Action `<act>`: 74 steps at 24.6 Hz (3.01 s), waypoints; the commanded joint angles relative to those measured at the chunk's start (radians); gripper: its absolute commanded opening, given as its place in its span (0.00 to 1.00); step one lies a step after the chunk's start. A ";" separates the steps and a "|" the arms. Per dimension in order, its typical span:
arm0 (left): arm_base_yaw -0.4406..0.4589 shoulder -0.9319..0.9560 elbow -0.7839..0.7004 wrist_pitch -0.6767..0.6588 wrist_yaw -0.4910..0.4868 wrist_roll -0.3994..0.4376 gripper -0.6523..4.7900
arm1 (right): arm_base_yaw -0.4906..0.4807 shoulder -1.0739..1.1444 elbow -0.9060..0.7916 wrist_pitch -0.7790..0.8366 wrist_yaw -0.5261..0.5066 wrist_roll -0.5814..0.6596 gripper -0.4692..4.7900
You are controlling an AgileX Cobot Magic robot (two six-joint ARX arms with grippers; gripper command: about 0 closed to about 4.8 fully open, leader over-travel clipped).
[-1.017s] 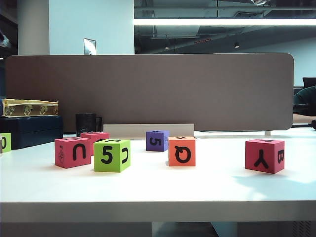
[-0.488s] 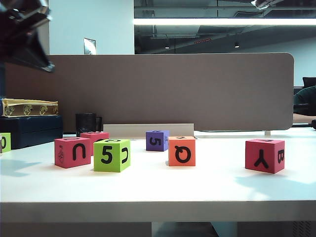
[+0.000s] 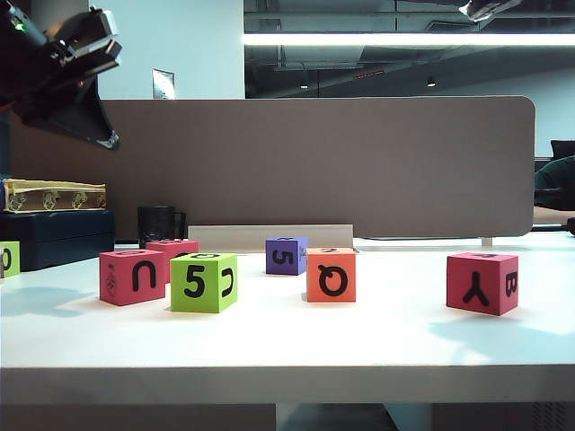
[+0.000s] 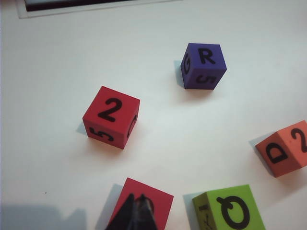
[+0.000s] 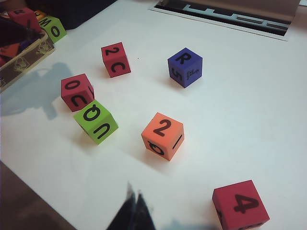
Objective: Select the appropriate blocks from the scattered letter blocks on the table and arrange them in a row to spell out "2024".
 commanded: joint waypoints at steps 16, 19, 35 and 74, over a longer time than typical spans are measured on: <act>0.000 0.157 0.175 -0.224 0.039 0.087 0.11 | 0.083 0.099 0.107 -0.040 -0.001 -0.027 0.08; 0.000 0.172 0.175 -0.233 0.064 0.092 0.11 | 0.090 0.144 0.149 -0.055 -0.002 -0.032 0.08; -0.034 0.274 0.176 -0.296 0.004 0.209 0.89 | 0.100 0.315 0.260 -0.086 -0.006 -0.056 0.08; -0.102 0.534 0.405 -0.512 -0.136 0.312 0.79 | 0.100 0.322 0.260 -0.102 0.002 -0.074 0.08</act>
